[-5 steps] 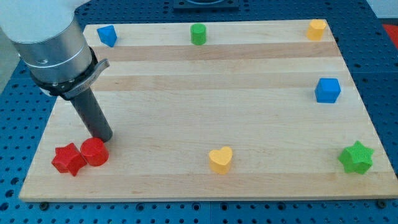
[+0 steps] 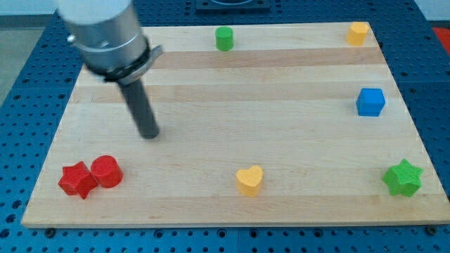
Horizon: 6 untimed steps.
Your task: Move your arm towards the top center
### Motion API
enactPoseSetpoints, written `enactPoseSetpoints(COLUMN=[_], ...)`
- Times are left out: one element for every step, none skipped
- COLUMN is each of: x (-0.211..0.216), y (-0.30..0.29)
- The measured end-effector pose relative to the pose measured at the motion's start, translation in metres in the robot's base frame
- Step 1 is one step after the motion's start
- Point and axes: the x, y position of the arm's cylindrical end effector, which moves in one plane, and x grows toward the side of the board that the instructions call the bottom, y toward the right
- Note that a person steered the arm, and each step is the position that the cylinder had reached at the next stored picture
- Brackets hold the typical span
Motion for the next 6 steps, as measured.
enactPoseSetpoints(x=[-0.05, -0.084, -0.109, -0.15, -0.184, -0.21], y=[0.026, 0.031, 0.031, 0.031, 0.025, 0.016])
